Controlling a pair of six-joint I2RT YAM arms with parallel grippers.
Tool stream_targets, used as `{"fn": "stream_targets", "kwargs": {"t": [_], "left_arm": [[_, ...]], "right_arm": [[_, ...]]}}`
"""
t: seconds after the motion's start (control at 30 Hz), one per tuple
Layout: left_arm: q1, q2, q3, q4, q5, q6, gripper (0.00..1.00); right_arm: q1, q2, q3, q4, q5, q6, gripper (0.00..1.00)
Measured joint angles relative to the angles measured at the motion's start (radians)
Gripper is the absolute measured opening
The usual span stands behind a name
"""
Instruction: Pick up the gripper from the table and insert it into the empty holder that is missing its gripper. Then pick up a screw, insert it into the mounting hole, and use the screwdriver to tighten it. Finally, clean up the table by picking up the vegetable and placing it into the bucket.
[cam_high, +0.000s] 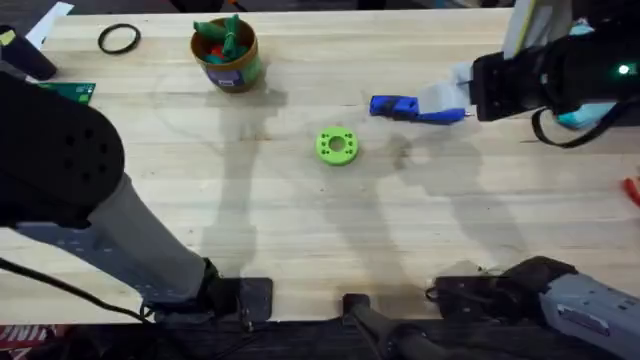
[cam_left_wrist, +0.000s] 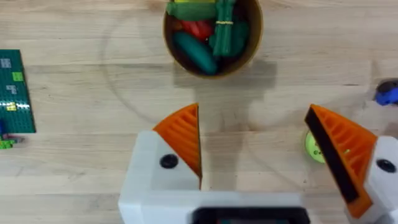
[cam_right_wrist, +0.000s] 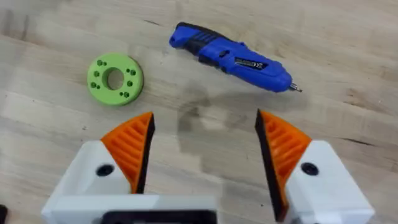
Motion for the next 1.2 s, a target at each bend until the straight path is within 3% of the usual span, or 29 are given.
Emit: {"fn": "stream_targets", "kwargs": {"t": [1.07,1.2], "left_arm": [[0.000,0.000,0.000,0.000,0.000,0.000,0.987],[0.000,0.000,0.000,0.003,0.052,-0.002,0.987]], "right_arm": [[0.000,0.000,0.000,0.000,0.000,0.000,0.938],[0.000,0.000,0.000,0.000,0.000,0.000,0.938]]}}
